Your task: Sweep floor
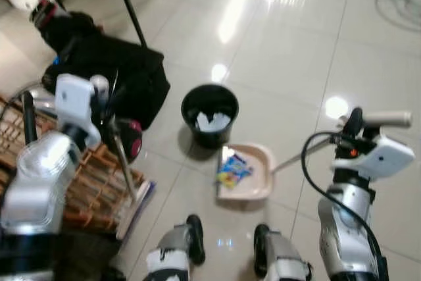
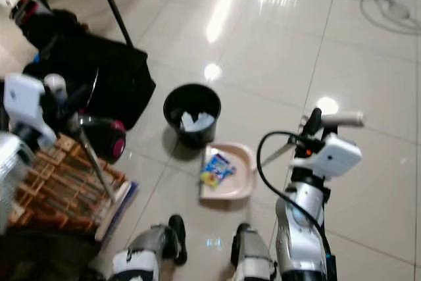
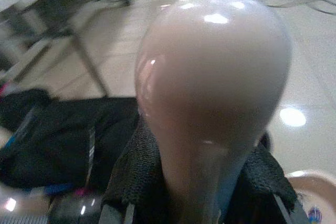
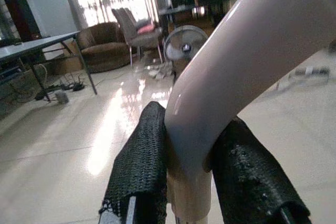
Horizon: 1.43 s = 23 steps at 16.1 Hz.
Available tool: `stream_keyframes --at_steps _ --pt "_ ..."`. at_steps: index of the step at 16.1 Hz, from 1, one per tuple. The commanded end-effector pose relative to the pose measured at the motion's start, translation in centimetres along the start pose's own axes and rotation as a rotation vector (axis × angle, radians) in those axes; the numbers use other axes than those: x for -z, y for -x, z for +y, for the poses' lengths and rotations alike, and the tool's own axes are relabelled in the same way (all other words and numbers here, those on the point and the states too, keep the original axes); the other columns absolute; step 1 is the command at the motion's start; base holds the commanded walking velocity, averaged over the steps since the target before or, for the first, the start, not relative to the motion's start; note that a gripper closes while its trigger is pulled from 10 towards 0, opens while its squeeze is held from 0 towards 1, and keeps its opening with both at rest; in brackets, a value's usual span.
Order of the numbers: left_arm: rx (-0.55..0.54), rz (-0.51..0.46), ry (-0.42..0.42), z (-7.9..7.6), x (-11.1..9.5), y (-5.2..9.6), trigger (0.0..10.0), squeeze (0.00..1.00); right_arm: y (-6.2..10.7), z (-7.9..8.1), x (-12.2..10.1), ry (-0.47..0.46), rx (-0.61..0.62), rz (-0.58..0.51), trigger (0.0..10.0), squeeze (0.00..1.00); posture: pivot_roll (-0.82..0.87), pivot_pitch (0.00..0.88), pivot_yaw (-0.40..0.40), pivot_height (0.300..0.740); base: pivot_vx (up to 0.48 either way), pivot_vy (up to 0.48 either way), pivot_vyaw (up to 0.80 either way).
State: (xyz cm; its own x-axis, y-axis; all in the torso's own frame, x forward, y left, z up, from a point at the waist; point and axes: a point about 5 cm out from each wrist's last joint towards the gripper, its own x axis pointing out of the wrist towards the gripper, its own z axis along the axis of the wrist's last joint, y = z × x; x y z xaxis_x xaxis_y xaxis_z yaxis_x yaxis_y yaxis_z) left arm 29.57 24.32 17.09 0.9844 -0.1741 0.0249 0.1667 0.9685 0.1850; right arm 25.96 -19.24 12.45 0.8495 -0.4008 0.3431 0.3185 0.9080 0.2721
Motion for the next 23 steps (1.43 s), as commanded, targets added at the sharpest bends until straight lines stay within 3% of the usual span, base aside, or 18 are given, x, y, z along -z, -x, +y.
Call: stream_keyframes --at_steps 1,4,7,11,16,19,20,23 --pt "-0.088 0.033 0.032 0.6 1.6 0.6 10.0 0.0 -0.2 0.4 -0.7 -0.08 0.008 0.003 10.0 0.0 0.0 0.183 0.08 0.74 0.0 0.0 0.0" --pt "-0.068 0.058 0.043 -0.5 2.5 0.9 10.0 0.0 -0.4 0.6 -0.8 -0.136 -0.007 0.021 10.0 0.0 0.01 0.163 0.077 0.74 0.0 0.0 0.0" --pt "-0.12 0.075 -0.007 0.4 3.2 1.3 10.0 0.0 -0.4 1.1 -0.6 -0.199 -0.034 0.081 10.0 0.0 0.01 0.143 0.069 0.74 0.0 0.0 0.0" --pt "-0.156 0.106 -0.027 0.8 4.1 1.7 10.0 0.0 -1.1 4.0 -1.4 -0.344 -0.156 0.142 10.0 0.0 0.01 0.132 0.063 0.74 0.0 0.0 0.0" --pt "-0.135 0.105 -0.046 -0.3 4.6 1.6 10.0 0.0 -2.3 6.2 -2.8 -0.415 -0.256 0.198 10.0 0.0 0.0 0.128 0.063 0.74 0.0 0.0 0.0" --pt "-0.136 0.107 -0.048 -0.4 4.7 1.8 10.0 0.0 -3.7 7.0 -5.4 -0.428 -0.28 0.138 10.0 0.0 0.0 0.128 0.063 0.74 0.0 0.0 0.0" --pt "-0.127 0.106 -0.03 -0.6 4.6 1.8 10.0 0.0 -4.5 6.9 -6.5 -0.388 -0.287 0.102 10.0 0.0 0.0 0.129 0.062 0.74 0.0 0.0 0.0" --pt "-0.049 0.093 0.012 -2.4 4.0 1.2 10.0 0.0 -7.1 5.3 -10.2 -0.379 -0.229 -0.019 10.0 0.0 -0.01 0.123 0.063 0.74 0.0 0.0 0.0"
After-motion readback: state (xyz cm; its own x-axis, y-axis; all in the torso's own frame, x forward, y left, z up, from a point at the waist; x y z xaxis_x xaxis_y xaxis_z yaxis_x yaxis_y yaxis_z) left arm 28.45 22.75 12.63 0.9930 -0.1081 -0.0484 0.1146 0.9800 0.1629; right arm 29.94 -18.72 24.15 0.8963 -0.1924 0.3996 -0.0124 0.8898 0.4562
